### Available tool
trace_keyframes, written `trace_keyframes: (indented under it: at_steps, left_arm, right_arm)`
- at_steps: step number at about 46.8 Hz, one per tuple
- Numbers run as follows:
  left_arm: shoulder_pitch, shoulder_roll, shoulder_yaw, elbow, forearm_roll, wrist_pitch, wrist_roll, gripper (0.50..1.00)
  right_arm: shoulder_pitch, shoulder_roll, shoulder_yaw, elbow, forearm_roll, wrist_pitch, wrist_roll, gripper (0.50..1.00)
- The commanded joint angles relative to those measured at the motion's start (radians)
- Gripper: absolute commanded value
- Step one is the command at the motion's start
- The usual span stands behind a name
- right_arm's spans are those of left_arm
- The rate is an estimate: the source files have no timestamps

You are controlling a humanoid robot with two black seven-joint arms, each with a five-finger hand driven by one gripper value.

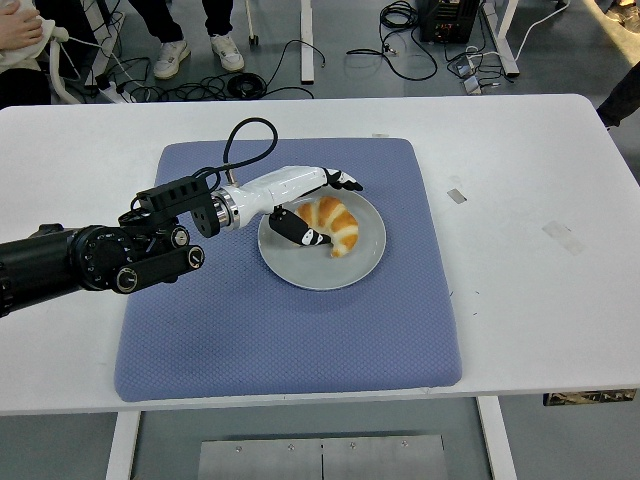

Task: Place the bread on the plate

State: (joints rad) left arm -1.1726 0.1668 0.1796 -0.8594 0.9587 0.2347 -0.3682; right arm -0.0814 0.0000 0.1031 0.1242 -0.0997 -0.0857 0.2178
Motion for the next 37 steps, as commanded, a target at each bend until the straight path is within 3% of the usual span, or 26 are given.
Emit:
trace_keyframes:
  at_steps: [1,8,21,37]
  left_arm:
    - [-0.002,-0.003,0.001,0.0,0.0,0.0,0.0,0.877]
    - [-0.018,-0.012,0.0,-0.001,-0.009,-0.002,0.0,0.967]
    - [-0.065,-0.009,-0.017,-0.001,-0.216,-0.017,-0.003,0.98]
    - [-0.084,0.003,-0.043,0.0,-0.328,-0.038,-0.001,0.98]
  right_arm:
    - [0.0,0.0,0.0,0.0,0.0,0.0,0.0,1.0]
    - [0.0,0.0,0.0,-0.001,0.0,0.0,0.0,1.0]
    - [0.0,0.0,0.0,0.0,0.0,0.0,0.0,1.0]
    - [0.0,0.0,0.0,0.0,0.0,0.0,0.0,1.0]
